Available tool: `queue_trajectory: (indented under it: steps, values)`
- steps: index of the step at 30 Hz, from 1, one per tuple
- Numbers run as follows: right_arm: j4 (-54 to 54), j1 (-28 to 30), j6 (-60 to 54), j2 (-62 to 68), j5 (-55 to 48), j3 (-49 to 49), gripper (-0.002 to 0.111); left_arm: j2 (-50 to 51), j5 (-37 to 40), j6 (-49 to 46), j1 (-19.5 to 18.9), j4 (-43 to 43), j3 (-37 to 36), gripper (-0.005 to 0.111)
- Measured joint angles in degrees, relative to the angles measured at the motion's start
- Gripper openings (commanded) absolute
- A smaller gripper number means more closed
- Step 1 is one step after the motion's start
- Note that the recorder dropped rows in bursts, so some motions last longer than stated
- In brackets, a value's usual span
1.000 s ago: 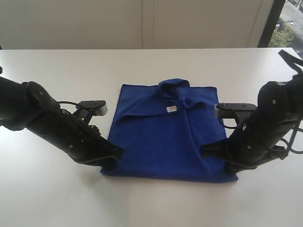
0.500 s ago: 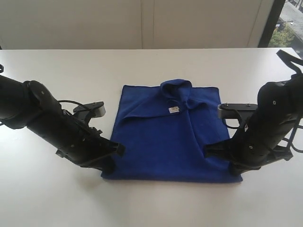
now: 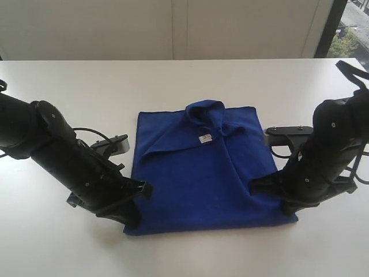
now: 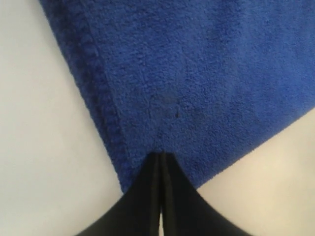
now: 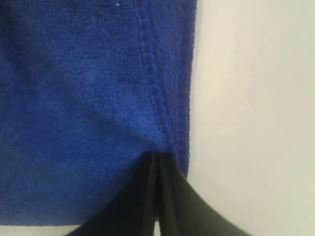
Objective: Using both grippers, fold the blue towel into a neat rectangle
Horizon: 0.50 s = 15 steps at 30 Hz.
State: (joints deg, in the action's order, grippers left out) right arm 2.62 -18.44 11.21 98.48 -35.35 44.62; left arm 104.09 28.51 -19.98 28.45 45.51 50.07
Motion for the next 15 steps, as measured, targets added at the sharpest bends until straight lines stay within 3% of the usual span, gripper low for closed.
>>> queue_trajectory:
  steps: [7,15]
  values:
    - [-2.62,0.10,0.00,-5.52,-4.39,0.67,0.000,-4.99,0.47,0.37,0.05,-4.01,-0.87,0.000]
    - [-1.98,0.10,0.00,-13.77,-0.46,6.37,0.000,-14.57,-4.28,1.18,0.05,-4.49,1.72,0.000]
